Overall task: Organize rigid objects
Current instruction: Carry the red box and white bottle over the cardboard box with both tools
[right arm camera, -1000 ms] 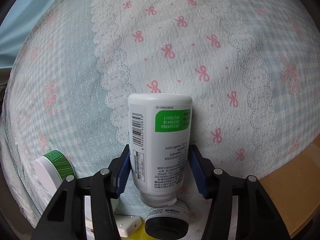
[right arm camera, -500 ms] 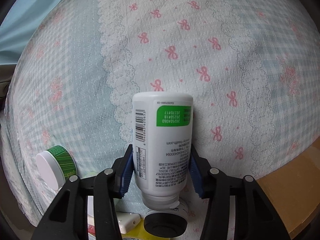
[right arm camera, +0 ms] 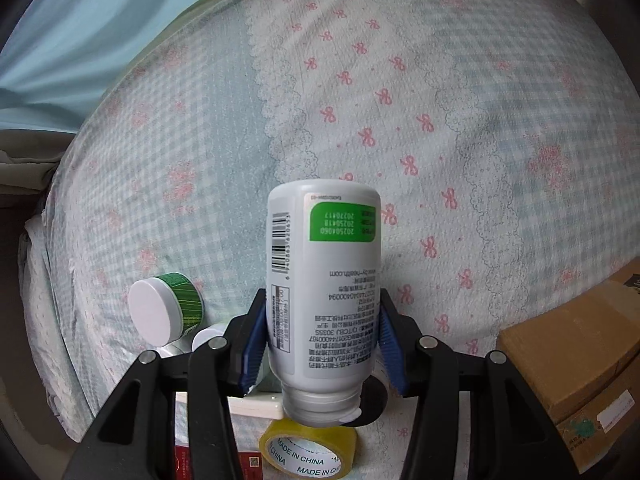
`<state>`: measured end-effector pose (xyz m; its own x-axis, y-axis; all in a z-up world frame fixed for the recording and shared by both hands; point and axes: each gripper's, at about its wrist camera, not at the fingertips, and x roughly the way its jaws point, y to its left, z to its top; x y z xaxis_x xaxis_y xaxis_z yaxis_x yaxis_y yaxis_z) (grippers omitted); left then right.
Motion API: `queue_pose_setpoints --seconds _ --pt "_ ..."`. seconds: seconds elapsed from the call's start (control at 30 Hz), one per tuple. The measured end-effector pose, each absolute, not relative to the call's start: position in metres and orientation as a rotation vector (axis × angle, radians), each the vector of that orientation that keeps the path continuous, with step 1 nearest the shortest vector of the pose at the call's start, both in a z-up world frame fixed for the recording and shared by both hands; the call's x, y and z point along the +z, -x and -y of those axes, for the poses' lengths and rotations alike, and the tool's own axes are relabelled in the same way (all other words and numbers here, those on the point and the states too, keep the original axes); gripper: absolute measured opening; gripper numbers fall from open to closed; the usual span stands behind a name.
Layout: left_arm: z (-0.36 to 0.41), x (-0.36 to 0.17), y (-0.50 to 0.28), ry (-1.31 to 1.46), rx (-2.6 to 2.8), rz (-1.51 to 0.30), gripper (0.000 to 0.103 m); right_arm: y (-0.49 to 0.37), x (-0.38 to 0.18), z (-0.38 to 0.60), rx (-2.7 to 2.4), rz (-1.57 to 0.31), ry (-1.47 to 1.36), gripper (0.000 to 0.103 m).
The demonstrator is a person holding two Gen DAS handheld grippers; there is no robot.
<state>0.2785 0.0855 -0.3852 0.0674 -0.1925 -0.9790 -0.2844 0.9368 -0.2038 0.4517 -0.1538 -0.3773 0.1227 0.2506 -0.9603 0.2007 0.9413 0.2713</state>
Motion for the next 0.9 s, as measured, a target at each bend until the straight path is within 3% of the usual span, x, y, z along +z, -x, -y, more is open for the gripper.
queue_pose_setpoints --seconds 0.47,0.9 --pt "-0.047 -0.257 -0.24 0.267 -0.111 -1.31 0.038 -0.336 -0.245 0.19 0.042 -1.26 -0.451 0.046" --pt "0.074 -0.162 -0.227 0.097 -0.371 -1.173 0.038 -0.224 -0.17 0.292 -0.057 -1.101 -0.565 0.046"
